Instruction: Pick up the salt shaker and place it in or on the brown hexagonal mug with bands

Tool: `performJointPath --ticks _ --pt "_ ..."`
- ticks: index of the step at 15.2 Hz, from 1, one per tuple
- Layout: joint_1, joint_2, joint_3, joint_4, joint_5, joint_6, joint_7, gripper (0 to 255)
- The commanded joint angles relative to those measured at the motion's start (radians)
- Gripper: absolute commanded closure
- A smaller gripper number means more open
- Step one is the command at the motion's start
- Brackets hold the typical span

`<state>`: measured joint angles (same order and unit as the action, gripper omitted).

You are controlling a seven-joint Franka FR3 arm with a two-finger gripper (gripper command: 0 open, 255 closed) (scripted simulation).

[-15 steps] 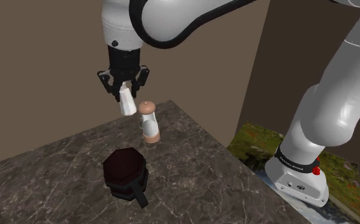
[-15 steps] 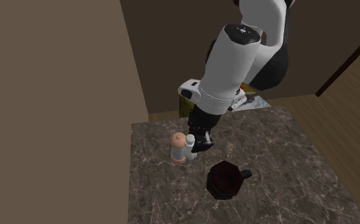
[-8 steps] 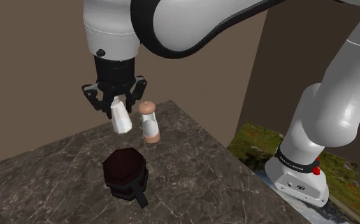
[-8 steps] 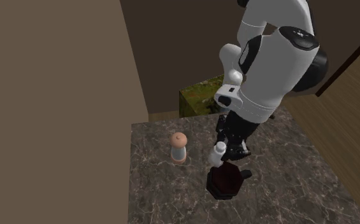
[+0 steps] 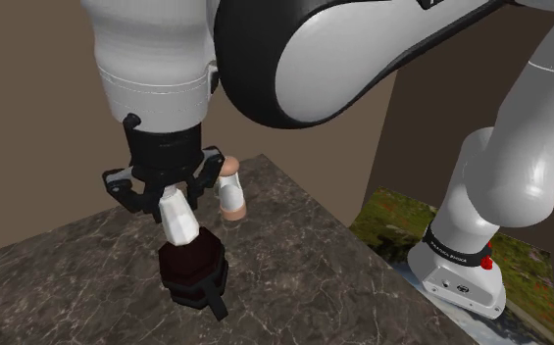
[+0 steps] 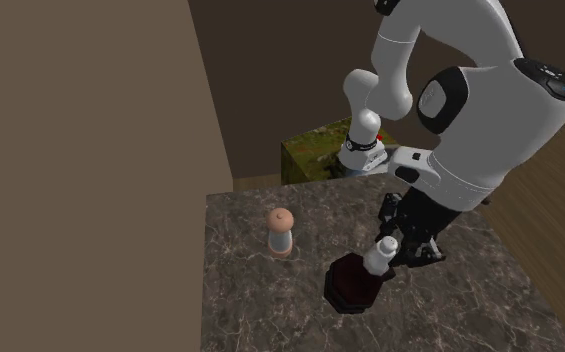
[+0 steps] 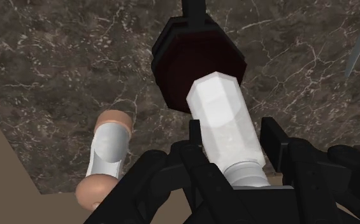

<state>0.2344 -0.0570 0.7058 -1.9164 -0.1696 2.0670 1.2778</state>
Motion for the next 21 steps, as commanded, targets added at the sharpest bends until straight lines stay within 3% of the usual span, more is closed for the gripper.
performJointPath --ticks 1,13,21 --pt "0.002 0.004 0.003 -0.021 -0.006 0.023 0.012 255" --pt "0.003 0.054 0.009 -0.138 -0.068 0.171 0.074 255" --pt "0.003 0.054 0.009 -0.138 -0.068 0.171 0.074 255"
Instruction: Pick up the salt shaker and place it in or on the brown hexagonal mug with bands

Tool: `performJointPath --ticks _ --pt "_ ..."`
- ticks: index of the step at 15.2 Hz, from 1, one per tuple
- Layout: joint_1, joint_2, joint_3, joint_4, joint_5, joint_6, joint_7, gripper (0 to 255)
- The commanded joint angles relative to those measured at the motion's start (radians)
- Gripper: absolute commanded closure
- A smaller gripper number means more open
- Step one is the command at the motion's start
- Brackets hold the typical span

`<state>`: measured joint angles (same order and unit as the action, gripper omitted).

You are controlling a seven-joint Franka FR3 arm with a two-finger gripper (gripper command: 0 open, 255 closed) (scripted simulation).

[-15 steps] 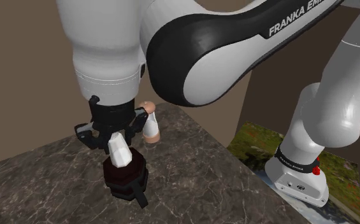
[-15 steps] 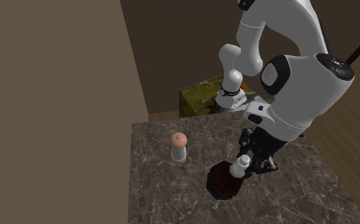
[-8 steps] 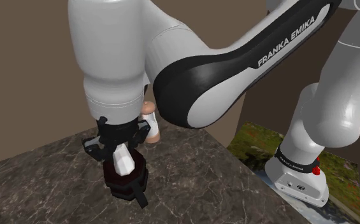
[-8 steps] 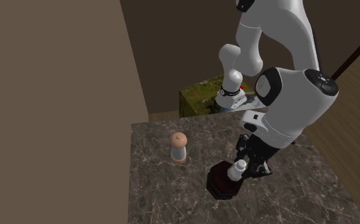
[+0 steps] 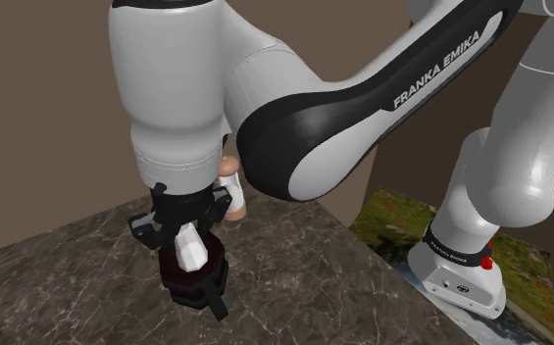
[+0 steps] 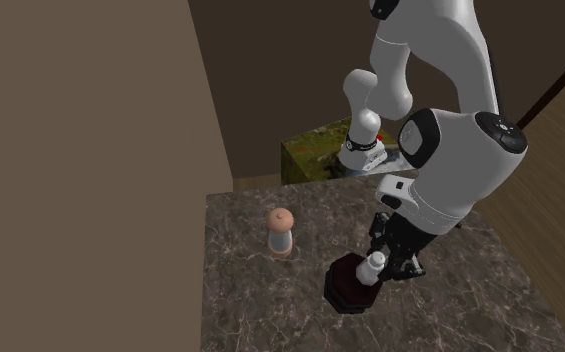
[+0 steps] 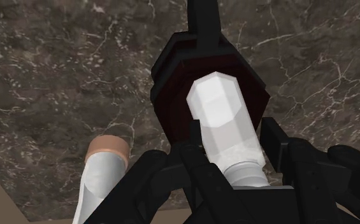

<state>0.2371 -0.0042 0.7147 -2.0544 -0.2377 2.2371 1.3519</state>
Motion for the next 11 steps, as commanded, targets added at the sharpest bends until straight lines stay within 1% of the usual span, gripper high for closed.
performJointPath --ticks 1,6,9,10,11 --pt "0.000 0.001 0.000 0.000 0.000 0.000 0.000 0" --pt "0.000 0.001 0.000 0.000 0.000 0.001 0.000 0" --pt "0.003 -0.064 -0.001 0.039 0.065 -0.083 -0.043 0" --pt "0.005 -0.079 -0.002 0.051 0.079 -0.105 -0.053 0" --pt "0.005 -0.079 -0.002 0.051 0.079 -0.106 -0.053 0"
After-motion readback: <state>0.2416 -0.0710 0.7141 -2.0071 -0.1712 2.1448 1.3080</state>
